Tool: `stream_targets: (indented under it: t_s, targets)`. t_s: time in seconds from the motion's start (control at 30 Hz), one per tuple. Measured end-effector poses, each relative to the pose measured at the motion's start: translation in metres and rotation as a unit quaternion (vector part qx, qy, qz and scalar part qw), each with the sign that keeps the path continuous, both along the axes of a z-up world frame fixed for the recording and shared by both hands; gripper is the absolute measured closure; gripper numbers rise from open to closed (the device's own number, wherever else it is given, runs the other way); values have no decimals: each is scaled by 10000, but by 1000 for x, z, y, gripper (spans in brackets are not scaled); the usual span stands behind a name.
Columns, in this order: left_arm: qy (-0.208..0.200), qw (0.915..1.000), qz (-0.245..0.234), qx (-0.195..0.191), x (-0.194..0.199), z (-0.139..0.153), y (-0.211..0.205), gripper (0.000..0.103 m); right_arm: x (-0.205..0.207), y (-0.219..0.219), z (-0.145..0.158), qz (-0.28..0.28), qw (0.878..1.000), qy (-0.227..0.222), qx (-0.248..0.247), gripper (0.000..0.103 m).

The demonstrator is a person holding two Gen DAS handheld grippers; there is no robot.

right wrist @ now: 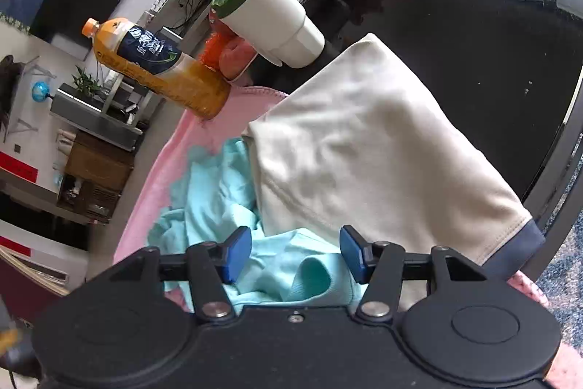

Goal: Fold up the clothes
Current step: 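Lower the T-shirt onto the blanket and open both grippers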

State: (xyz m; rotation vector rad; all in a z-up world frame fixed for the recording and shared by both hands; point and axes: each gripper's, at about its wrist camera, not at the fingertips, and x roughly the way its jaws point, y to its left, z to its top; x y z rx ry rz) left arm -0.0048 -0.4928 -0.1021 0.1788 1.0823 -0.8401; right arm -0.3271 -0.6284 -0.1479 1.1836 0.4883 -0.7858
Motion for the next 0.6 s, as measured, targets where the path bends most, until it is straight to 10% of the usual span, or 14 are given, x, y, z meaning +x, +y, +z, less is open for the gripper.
stream_targets:
  t_s: [0.33, 0.4, 0.6]
  targets:
    - [13, 9964, -136, 831, 14, -52, -83, 79, 9, -2, -12, 119, 9997, 17, 233, 50]
    - [-250, 9957, -245, 857, 6, -46, -83, 103, 10, -5, -14, 83, 9996, 75, 253, 50]
    - [-1167, 9918, -338, 389, -17, 7, -41, 103, 15, -7, -18, 29, 9995, 190, 260, 50]
